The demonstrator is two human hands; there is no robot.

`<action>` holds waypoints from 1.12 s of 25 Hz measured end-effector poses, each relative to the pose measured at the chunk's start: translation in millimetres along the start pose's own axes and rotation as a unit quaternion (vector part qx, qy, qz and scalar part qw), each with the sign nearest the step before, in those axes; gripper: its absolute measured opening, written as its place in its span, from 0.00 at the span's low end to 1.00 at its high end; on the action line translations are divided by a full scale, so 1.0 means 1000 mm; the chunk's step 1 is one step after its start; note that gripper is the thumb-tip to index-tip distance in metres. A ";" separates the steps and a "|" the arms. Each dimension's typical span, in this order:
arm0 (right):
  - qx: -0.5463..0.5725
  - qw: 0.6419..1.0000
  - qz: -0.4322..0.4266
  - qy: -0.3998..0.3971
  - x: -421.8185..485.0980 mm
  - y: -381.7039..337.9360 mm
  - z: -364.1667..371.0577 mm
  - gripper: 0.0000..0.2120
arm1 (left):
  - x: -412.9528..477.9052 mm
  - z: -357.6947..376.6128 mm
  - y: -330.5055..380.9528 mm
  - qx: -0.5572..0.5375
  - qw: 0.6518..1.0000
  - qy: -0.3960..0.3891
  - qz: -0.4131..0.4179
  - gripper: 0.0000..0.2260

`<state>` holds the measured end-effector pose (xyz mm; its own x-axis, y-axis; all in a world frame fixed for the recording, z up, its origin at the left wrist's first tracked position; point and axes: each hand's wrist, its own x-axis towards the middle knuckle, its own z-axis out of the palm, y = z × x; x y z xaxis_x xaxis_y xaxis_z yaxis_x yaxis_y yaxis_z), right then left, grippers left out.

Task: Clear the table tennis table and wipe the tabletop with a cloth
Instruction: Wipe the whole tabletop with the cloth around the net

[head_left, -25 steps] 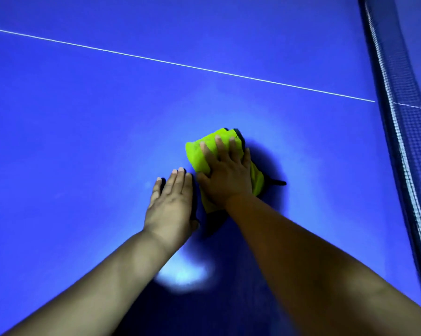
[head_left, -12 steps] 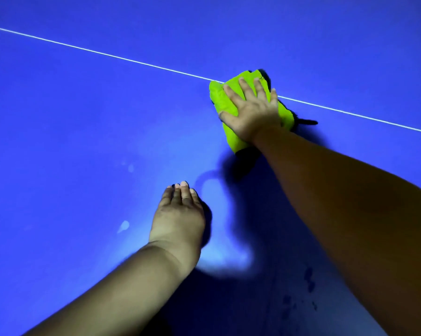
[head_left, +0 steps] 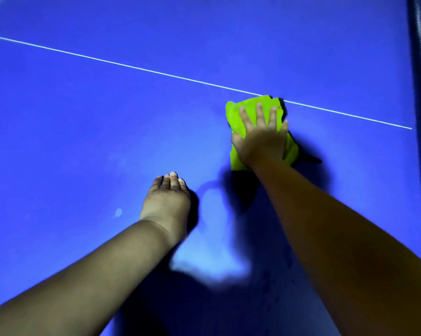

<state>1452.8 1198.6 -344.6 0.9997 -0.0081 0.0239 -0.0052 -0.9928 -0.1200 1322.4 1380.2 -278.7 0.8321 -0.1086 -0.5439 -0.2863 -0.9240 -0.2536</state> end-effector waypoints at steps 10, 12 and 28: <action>0.023 0.999 0.000 -0.025 -0.225 -0.038 -0.008 0.32 | -0.086 0.046 0.004 -0.161 0.973 0.163 -0.024 0.32; 0.019 1.000 -0.002 -0.013 -0.267 -0.049 -0.007 0.32 | -0.118 0.069 0.005 -0.199 0.964 0.172 -0.028 0.31; 0.026 0.996 -0.048 -0.075 -0.562 -0.115 -0.037 0.34 | -0.318 0.164 0.037 -0.235 0.963 0.117 0.055 0.30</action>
<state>890.4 1312.9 -307.2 0.9881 0.1077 -0.1096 0.0874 -0.9806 -0.1753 969.2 1440.9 -246.4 0.9090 -0.2447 -0.3374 -0.1781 -0.9599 0.2165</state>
